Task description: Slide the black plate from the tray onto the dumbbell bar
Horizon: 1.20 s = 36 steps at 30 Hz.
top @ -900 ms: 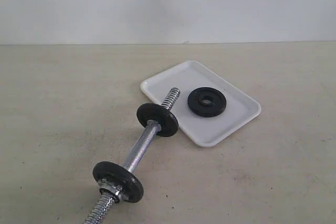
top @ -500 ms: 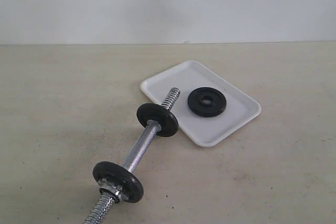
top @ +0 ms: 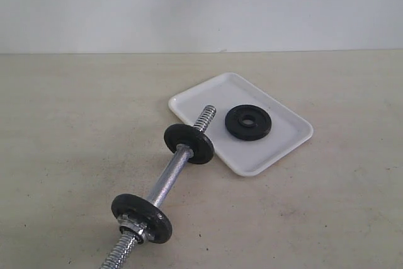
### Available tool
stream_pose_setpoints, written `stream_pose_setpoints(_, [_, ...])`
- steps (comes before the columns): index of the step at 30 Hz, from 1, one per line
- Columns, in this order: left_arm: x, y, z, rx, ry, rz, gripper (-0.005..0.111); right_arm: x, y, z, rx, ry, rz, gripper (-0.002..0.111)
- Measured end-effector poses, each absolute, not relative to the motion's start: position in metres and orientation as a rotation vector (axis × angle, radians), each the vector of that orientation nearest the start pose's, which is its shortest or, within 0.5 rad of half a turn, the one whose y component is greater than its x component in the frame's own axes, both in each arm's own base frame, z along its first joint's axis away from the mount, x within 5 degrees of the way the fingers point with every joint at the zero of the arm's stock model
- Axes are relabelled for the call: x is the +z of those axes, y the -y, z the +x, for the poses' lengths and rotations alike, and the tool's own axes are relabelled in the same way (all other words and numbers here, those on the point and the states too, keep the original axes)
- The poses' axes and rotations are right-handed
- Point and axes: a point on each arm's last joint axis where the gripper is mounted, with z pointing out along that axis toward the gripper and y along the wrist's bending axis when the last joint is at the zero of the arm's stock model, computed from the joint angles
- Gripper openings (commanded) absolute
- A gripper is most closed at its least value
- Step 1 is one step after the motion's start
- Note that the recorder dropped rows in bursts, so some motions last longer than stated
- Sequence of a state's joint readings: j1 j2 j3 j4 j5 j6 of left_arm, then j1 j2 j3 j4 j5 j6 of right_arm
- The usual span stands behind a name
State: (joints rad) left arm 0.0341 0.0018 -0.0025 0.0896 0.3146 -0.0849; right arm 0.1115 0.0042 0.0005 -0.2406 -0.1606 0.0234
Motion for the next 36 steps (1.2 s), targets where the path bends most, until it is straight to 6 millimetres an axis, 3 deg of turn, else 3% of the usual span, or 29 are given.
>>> stream_pose_setpoints(7, [0.186, -0.004, 0.054, 0.049, -1.796, -0.050, 0.004, 0.244, -0.013, 0.047, -0.035, -1.101, -0.254, 0.000])
stream_pose_setpoints(16, [0.186, -0.005, 0.054, 0.073, -1.796, -0.030, 0.004, 0.246, -0.013, 0.046, -0.018, -1.083, -0.245, 0.000])
stream_pose_setpoints(18, [0.186, -0.006, 0.054, 0.118, -1.796, 0.007, 0.004, 0.246, -0.013, 0.046, 0.033, -1.087, -0.210, 0.000])
stream_pose_setpoints(21, [0.191, -0.006, 0.055, 0.133, -1.742, 0.027, 0.004, 0.248, -0.013, 0.045, 0.243, -1.079, -0.076, 0.000])
stream_pose_setpoints(24, [0.206, -0.002, 0.056, -0.023, -1.573, -0.083, 0.004, 0.254, -0.012, 0.041, 0.572, -1.013, 0.103, 0.000])
stream_pose_setpoints(28, [0.231, -0.005, 0.053, -0.382, -1.244, -0.370, 0.004, 0.267, -0.013, 0.030, 0.978, -0.824, 0.223, 0.000])
stream_pose_setpoints(31, [0.245, -0.008, 0.047, -0.679, -1.011, -0.550, 0.004, 0.276, -0.012, 0.021, 1.136, -0.683, 0.219, 0.000])
stream_pose_setpoints(36, [0.257, -0.010, 0.040, -1.088, -0.758, -0.704, 0.004, 0.282, -0.009, 0.013, 1.226, -0.565, 0.215, 0.000])
